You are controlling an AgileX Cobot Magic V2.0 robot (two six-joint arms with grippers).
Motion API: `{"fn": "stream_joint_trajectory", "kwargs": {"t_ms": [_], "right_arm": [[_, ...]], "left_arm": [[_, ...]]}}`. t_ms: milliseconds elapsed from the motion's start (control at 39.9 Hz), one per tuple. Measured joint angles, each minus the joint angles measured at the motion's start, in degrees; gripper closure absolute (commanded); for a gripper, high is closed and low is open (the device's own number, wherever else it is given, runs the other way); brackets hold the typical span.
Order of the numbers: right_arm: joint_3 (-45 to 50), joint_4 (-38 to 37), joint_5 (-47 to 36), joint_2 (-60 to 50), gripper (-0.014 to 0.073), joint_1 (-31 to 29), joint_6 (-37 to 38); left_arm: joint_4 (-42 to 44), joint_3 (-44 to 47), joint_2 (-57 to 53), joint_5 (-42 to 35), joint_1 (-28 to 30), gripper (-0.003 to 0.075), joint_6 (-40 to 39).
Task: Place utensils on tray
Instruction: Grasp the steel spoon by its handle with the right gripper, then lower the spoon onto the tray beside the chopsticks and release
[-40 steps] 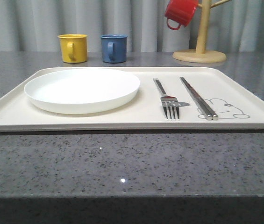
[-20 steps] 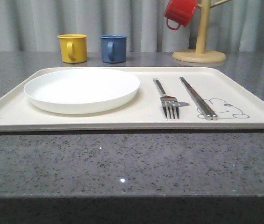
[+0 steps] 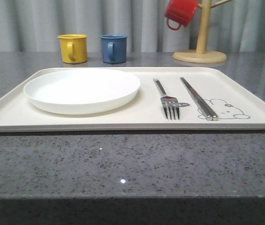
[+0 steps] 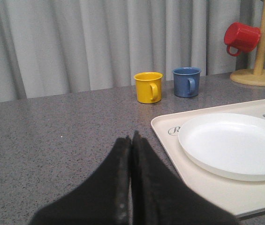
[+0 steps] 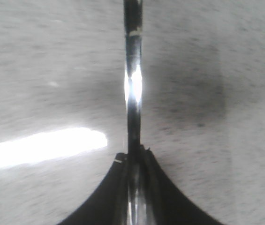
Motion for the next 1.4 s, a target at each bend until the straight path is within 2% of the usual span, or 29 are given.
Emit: {"fn": "stream_joint_trajectory", "kwargs": {"t_ms": [326, 502, 1054, 1104, 1279, 1405], "right_arm": [[0.0, 2.82, 0.24, -0.76, 0.0663, 15.24, 6.48], [0.0, 3.66, 0.24, 1.78, 0.0663, 19.83, 9.04], [0.0, 5.08, 0.24, 9.42, 0.0657, 20.66, 11.36], [0.0, 5.08, 0.13, 9.85, 0.0637, 20.66, 11.33], [0.0, 5.17, 0.05, 10.37, 0.0483, 20.66, 11.48], [0.0, 5.17, 0.05, 10.37, 0.0433, 20.66, 11.48]], "left_arm": [[0.0, 0.0, 0.0, -0.12, 0.0, 0.0739, 0.0], [0.0, 0.0, 0.0, -0.12, 0.0, 0.0739, 0.0], [0.0, 0.0, 0.0, -0.12, 0.0, 0.0739, 0.0], [0.0, 0.0, 0.0, -0.12, 0.0, 0.0739, 0.0], [0.0, 0.0, 0.0, -0.12, 0.0, 0.0739, 0.0], [0.0, 0.0, 0.0, -0.12, 0.0, 0.0739, 0.0]]}}
